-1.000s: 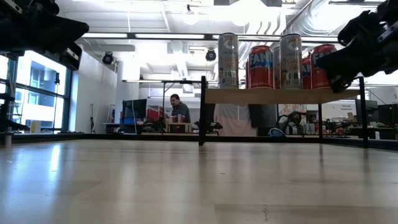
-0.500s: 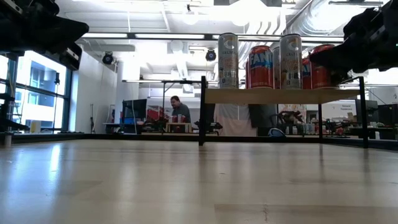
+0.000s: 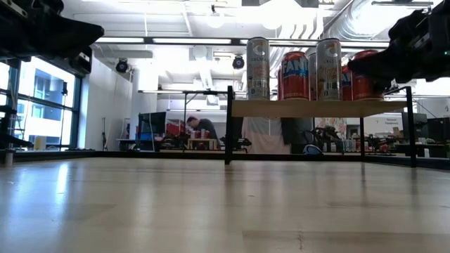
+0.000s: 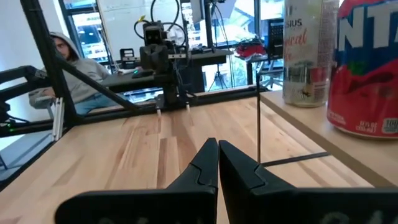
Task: Place canned beverage on shelf
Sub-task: Return to Home Position
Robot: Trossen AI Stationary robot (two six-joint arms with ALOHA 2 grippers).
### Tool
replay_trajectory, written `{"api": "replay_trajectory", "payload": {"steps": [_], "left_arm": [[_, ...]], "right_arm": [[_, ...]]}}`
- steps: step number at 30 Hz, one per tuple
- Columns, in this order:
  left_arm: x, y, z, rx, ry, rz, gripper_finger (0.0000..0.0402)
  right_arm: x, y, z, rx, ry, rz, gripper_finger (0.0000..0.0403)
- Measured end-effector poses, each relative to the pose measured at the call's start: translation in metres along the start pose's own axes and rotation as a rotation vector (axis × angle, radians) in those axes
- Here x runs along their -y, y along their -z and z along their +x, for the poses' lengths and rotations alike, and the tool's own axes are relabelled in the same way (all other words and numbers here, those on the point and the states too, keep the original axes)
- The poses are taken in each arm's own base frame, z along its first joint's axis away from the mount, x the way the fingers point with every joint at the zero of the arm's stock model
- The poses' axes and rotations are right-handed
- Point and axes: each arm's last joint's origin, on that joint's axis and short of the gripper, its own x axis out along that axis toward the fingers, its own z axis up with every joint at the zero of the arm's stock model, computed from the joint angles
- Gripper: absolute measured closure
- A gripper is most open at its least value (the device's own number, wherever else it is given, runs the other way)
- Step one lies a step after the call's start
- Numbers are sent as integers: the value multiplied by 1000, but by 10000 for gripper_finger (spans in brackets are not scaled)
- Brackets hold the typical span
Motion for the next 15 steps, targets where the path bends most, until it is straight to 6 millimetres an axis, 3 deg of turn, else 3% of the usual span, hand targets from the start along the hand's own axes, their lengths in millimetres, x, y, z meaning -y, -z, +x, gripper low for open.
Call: {"api": "replay_trajectory", "payload": {"steps": [13,15], "left_arm": [[0,-1,0,7,-5,2,396],[0,-1,0,9,-5,1,396]], "right_arm": [[-1,0,0,-3,8,-6,403],[-1,0,0,-3,6,82,403]]}}
